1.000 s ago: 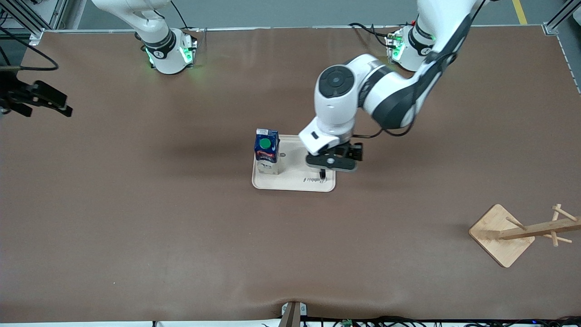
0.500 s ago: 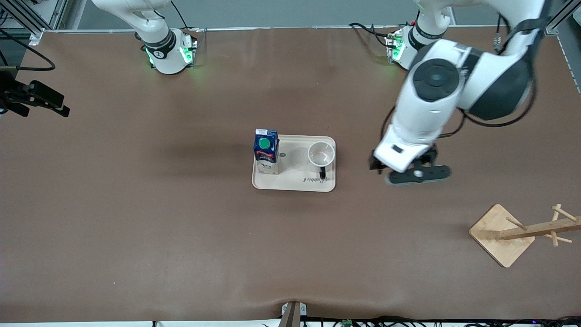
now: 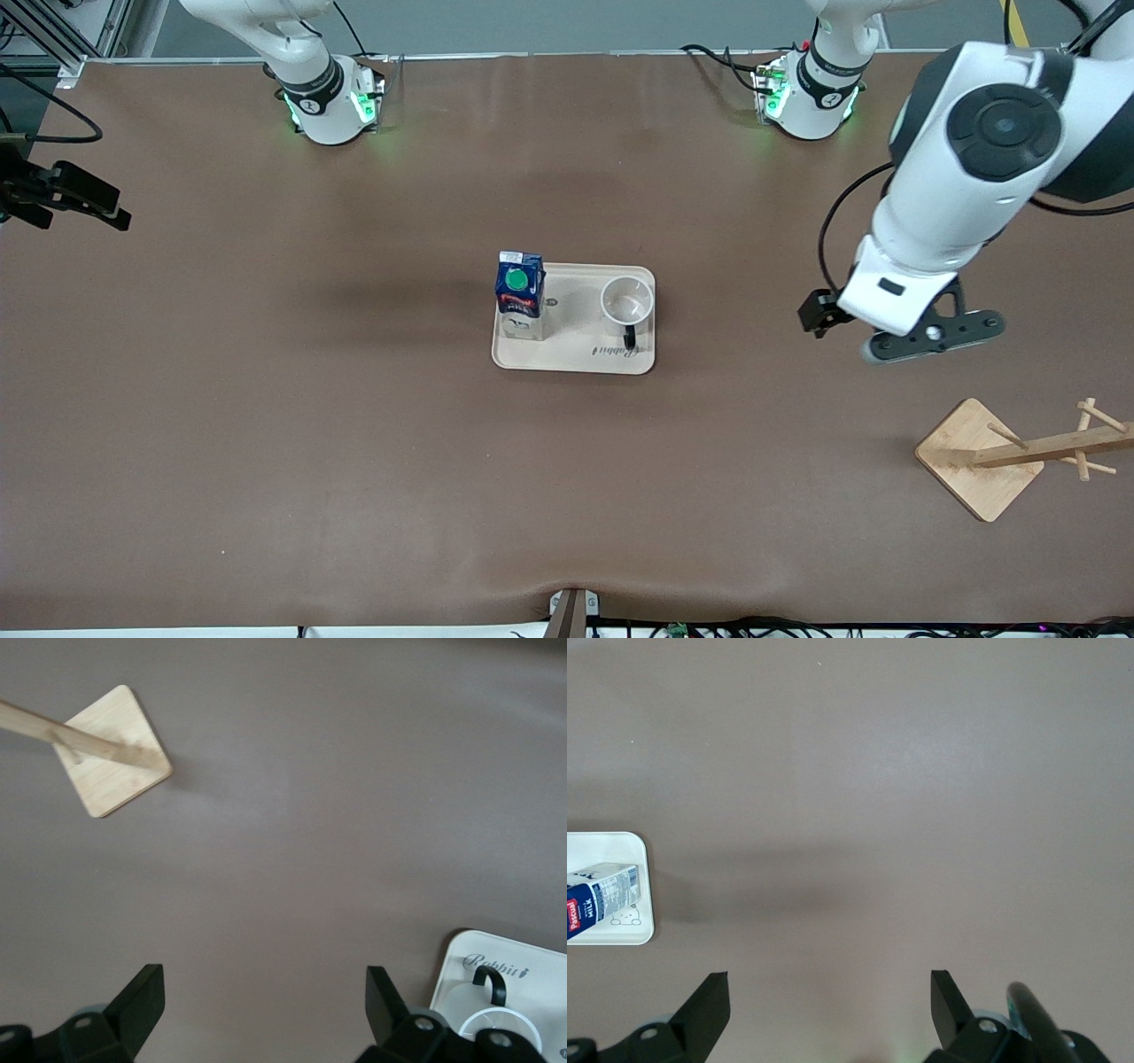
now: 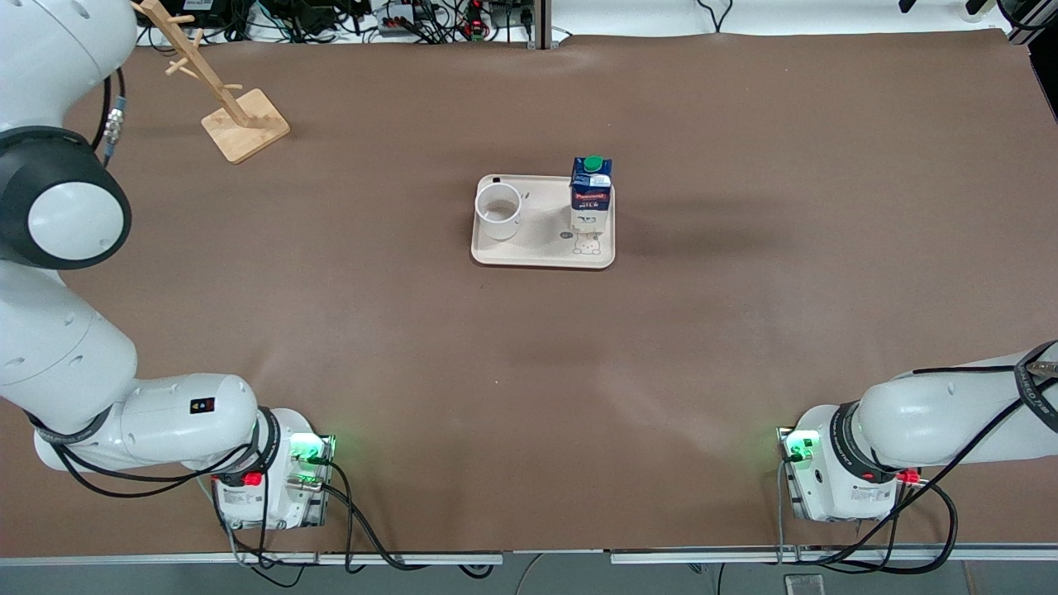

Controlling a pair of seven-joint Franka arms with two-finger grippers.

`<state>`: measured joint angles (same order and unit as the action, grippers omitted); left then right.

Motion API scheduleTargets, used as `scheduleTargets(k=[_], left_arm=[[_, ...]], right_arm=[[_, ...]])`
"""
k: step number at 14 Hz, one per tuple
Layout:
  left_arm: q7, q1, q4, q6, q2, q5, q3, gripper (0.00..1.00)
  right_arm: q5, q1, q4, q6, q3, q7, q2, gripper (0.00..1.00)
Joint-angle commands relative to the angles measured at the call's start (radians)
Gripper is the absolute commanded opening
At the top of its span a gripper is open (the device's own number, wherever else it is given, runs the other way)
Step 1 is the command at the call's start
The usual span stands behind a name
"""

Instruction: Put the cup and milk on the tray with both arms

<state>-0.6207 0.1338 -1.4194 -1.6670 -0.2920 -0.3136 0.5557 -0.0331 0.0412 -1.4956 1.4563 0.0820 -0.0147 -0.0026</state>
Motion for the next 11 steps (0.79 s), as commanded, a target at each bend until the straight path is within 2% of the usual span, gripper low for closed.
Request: scheduleTargets(k=[1, 5, 7, 9, 11], left_arm=[[0.035, 0.023, 0.002, 0.044, 0.051, 0.031, 0.006, 1.00], [0.099, 0.069, 0.002, 0.064, 0.079, 0.076, 0.003, 1.00], [0.178, 0.064, 0.001, 0.067, 0.118, 0.090, -0.026, 1.00], [0.275, 0.026, -0.003, 0.081, 0.151, 0.146, -0.124, 1.00], [0.369, -0.073, -0.009, 0.102, 0.186, 0.183, -0.276, 1.00]], right_arm=[[0.018, -0.014, 0.025, -0.017, -0.011, -0.011, 0.010, 1.00], [0.016, -0.017, 0.025, -0.019, -0.011, -0.013, 0.012, 1.00], [0.016, -0.017, 0.025, -0.019, -0.011, -0.013, 0.012, 1.00], [0.016, -0.017, 0.025, -0.020, -0.011, -0.013, 0.012, 1.00], [0.016, -0.017, 0.025, -0.020, -0.011, -0.013, 0.012, 1.00]])
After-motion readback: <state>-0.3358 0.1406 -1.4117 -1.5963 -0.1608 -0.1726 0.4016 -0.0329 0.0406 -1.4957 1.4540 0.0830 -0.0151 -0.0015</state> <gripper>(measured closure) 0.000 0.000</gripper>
